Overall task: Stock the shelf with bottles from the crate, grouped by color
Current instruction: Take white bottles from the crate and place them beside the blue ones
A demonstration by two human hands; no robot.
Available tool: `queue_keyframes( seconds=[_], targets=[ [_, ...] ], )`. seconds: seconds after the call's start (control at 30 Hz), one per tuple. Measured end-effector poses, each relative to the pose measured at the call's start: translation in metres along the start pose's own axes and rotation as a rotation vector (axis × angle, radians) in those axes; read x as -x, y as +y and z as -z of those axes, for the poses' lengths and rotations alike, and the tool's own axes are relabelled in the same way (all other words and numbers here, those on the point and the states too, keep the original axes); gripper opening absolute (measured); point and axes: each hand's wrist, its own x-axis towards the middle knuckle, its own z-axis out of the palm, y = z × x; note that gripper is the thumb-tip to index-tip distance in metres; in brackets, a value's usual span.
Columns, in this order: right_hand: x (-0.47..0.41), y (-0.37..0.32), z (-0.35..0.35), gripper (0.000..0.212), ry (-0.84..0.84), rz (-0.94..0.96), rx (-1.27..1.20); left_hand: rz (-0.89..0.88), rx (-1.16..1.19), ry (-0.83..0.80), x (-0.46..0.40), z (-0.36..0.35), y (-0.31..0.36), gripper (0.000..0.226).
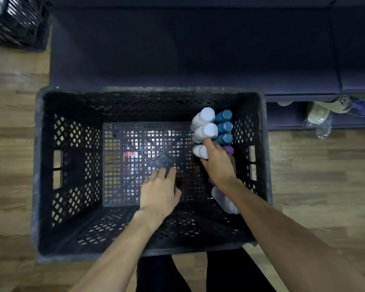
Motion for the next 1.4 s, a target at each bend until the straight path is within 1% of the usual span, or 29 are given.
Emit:
queue_keyframes(
  seconds=[0.13,0.2,0.27,0.33,0.43,0.6,0.73,0.9,0.97,1.07,1.17,1.27,1.4],
  targets=[
    [0.002,-0.005,0.014,0.043,-0.026,-0.027,0.018,-0.017,-0.005,0.025,0.006,0.013,0.0,0.052],
    [0.011,-0.012,0.031,0.045,-0.005,-0.052,0.015,-0.01,0.006,0.05,0.01,0.032,0.0,0.051],
    [0.024,-0.022,0.055,0.042,0.014,-0.043,0.0,-0.022,-0.013,0.08,0.016,0.056,0.003,0.052],
    [0.038,-0.035,0.088,0.041,0.044,-0.028,-0.05,-0.059,-0.057,0.106,0.022,0.084,0.008,0.052],
    [0.055,-0.056,0.141,0.047,0.124,-0.029,-0.226,-0.111,-0.126,0.176,0.031,0.13,0.018,0.046],
    [0.069,-0.094,0.228,0.053,0.248,0.161,-0.274,-0.199,-0.171,0.36,0.038,0.211,0.035,0.041],
    [0.076,-0.118,0.296,0.067,0.347,0.266,-0.271,-0.258,-0.205,0.553,0.048,0.275,0.038,0.044],
    [0.083,-0.143,0.38,0.062,0.438,0.382,-0.265,-0.345,-0.271,0.704,0.065,0.352,0.043,0.045],
    [0.083,-0.152,0.417,0.061,0.445,0.415,-0.277,-0.404,-0.294,0.801,0.074,0.387,0.047,0.044],
    [0.088,-0.17,0.47,0.061,0.487,0.487,-0.281,-0.472,-0.313,0.973,0.091,0.439,0.053,0.034],
    [0.098,-0.19,0.515,0.061,0.566,0.579,-0.274,-0.478,-0.355,1.144,0.114,0.485,0.061,0.024],
    [0.113,-0.207,0.555,0.061,0.618,0.65,-0.295,-0.487,-0.383,1.28,0.137,0.522,0.066,0.015],
    [0.13,-0.228,0.601,0.059,0.647,0.73,-0.33,-0.483,-0.378,1.385,0.163,0.56,0.069,0.016]
  ],
)
